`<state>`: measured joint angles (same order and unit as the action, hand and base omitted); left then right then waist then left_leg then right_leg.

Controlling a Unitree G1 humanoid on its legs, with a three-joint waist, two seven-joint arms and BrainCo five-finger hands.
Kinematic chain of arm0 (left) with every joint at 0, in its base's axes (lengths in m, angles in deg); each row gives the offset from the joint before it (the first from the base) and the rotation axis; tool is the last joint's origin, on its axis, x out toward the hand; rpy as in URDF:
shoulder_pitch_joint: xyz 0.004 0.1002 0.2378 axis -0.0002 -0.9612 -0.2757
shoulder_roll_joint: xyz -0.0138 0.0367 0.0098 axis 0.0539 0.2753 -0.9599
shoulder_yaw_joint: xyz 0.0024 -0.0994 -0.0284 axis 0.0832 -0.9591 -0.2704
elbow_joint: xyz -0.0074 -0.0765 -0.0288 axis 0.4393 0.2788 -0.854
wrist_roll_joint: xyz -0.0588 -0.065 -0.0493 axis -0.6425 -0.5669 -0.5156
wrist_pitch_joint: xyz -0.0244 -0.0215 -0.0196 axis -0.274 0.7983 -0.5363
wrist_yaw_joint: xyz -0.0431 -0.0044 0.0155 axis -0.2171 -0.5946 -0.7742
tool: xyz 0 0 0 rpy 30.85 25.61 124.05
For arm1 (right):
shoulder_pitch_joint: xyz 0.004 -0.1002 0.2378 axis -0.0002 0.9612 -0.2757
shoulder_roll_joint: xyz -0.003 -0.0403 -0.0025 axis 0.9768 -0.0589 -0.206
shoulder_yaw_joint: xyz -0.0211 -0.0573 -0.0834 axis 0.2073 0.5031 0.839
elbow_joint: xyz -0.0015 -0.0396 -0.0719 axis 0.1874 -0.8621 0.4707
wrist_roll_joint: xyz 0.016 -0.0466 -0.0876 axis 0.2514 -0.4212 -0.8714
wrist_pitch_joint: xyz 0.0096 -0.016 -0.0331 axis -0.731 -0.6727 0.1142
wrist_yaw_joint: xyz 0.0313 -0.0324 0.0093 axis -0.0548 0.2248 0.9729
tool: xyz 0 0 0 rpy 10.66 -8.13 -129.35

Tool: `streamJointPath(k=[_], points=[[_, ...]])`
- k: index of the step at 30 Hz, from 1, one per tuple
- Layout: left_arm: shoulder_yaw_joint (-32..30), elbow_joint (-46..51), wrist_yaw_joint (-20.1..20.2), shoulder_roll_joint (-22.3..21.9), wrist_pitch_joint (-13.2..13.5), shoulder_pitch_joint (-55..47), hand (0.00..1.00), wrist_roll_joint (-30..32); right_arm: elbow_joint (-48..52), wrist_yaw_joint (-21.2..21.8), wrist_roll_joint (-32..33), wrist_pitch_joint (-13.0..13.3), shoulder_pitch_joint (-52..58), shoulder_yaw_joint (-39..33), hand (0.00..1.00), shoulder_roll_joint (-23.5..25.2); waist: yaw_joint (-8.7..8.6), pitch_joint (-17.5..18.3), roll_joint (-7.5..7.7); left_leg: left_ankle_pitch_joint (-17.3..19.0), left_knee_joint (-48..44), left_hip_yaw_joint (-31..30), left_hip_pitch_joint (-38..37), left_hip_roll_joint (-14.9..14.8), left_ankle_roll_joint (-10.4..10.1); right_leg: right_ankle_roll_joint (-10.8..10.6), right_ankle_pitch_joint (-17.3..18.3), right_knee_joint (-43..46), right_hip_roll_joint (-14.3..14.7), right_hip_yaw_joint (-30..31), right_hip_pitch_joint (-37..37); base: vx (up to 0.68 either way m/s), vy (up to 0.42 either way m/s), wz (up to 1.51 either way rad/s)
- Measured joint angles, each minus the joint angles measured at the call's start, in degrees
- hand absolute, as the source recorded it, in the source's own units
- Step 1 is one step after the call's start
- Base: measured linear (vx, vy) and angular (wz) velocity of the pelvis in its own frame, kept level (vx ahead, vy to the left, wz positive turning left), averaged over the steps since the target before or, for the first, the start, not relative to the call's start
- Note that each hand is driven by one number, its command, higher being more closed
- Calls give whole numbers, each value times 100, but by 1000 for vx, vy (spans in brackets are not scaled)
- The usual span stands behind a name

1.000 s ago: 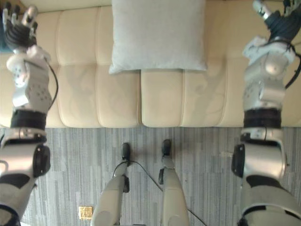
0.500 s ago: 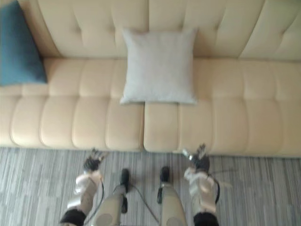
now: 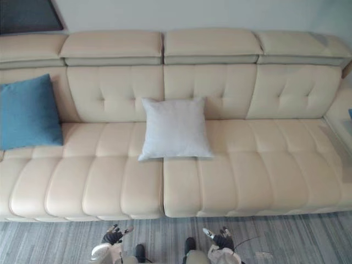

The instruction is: Pick up cushions and gather them together orderly.

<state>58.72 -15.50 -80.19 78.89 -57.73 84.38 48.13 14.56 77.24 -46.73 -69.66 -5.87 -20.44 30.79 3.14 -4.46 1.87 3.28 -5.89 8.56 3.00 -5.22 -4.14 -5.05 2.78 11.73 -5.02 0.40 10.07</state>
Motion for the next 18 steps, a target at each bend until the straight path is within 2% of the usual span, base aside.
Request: streamJointPath(k=[1, 2, 3, 4, 5, 6, 7, 8, 9, 10, 11, 12, 13, 14, 16, 18], points=[[-31, 10, -1, -58, -2, -8, 0, 16, -7, 0, 0, -1, -43, 20, 0, -4, 22, 9, -58, 2, -21, -9, 38, -83, 5, -74, 58, 215, 31, -1, 60, -35, 31, 5], [-211, 15, -4, -84, -2, 29, 0, 123, -8, 5, 3, -5, -103, 61, 0, 17, 13, 21, -58, -12, -137, -97, 111, -131, -3, 58, 494, 1426, -33, 5, 348, 4, -2, 16], [-213, 14, -21, -79, -3, 36, 0, 145, -12, 6, 2, -4, -102, 64, 0, 21, 15, 26, -46, -17, -170, -148, 120, -129, -10, 0, 614, 1817, -89, 9, 382, 10, -62, 51], [-210, 18, -24, -39, -7, 32, 0, 216, -70, 5, 2, -4, -105, 64, 0, 41, 21, 114, 47, -22, -400, -304, 300, -106, -15, -169, 788, 2610, -352, 45, 340, -5, -168, 69], [-209, 24, -21, 2, -41, 67, 0, 378, -184, 7, 2, -3, -143, 65, 0, 51, 15, 168, 162, -22, -661, -410, 526, -104, -16, -302, 896, 2710, -483, 134, 196, -40, -213, 68], [-213, 24, -18, 12, -53, 105, 0, 438, -246, 6, 2, -7, -204, 63, 0, 47, 24, 167, 182, -27, -749, -460, 613, -117, -22, -352, 919, 2633, -438, 147, 188, -126, -251, 46], [-228, 17, -10, -46, -132, 128, 0, 592, -275, -1, -7, -55, -340, 48, 0, -19, 98, 145, 66, -128, -807, -459, 719, -264, -108, -359, 928, 2427, -242, 22, 146, -162, -206, 22], [-214, 11, -13, -122, -140, 149, 0, 643, -275, -7, -8, -59, -401, 48, 0, -41, 176, 110, -48, -220, -774, -453, 713, -429, -166, -302, 1029, 2124, -92, 11, -131, -173, -211, 18], [-150, 12, -14, -143, -138, 170, 0, 654, -268, -24, -7, -58, -454, 47, 0, -70, 203, 64, -42, -278, -784, -462, 734, -469, -237, -187, 1208, 1915, -64, -8, -251, -216, -221, 20], [-48, -4, -14, -146, -140, 273, 0, 653, -264, -40, -3, -50, -539, 54, 0, -71, 200, 52, -29, -328, -869, -524, 949, -506, -327, 25, 1449, 1740, 15, -167, -229, -279, -271, 28], [43, -25, -18, -145, -142, 324, 0, 651, -249, -54, 6, -39, -599, 53, 0, -72, 200, -9, -131, -406, -908, -638, 1110, -587, -449, 144, 1516, 1589, 115, -297, -234, -397, -278, 38], [87, -38, -4, -206, -138, 367, 0, 652, -265, -70, 8, -47, -666, 53, 0, -78, 200, -125, -297, -599, -830, -713, 1211, -760, -575, 319, 1496, 1475, 268, -494, -224, -358, -210, 31], [86, -71, -6, -242, -140, 356, 0, 652, -271, -88, 9, -50, -660, 54, 0, -72, 192, -166, -334, -746, -723, -711, 1204, -823, -587, 386, 1461, 1457, 310, -579, -214, -384, -149, 42], [90, -76, 0, -265, -147, 366, 0, 658, -331, -98, 7, -62, -613, 54, 0, -41, 136, -200, -305, -913, -565, -570, 1176, -900, -584, 501, 1394, 1399, 320, -749, -199, -372, -109, 42], [79, -75, 17, -251, -146, 356, 0, 656, -588, -102, 13, -109, -544, 61, 0, -22, 123, -204, -250, -816, -712, -439, 1094, -869, -474, 645, 1346, 1306, 290, -817, -203, -330, -65, 31], [75, -55, 23, -240, -145, 354, 0, 658, -732, -98, 14, -152, -533, 89, 0, -88, 77, -212, -173, -372, -1354, -428, 1104, -680, -259, 603, 1163, 1047, 128, -865, -135, -269, 33, -1]])
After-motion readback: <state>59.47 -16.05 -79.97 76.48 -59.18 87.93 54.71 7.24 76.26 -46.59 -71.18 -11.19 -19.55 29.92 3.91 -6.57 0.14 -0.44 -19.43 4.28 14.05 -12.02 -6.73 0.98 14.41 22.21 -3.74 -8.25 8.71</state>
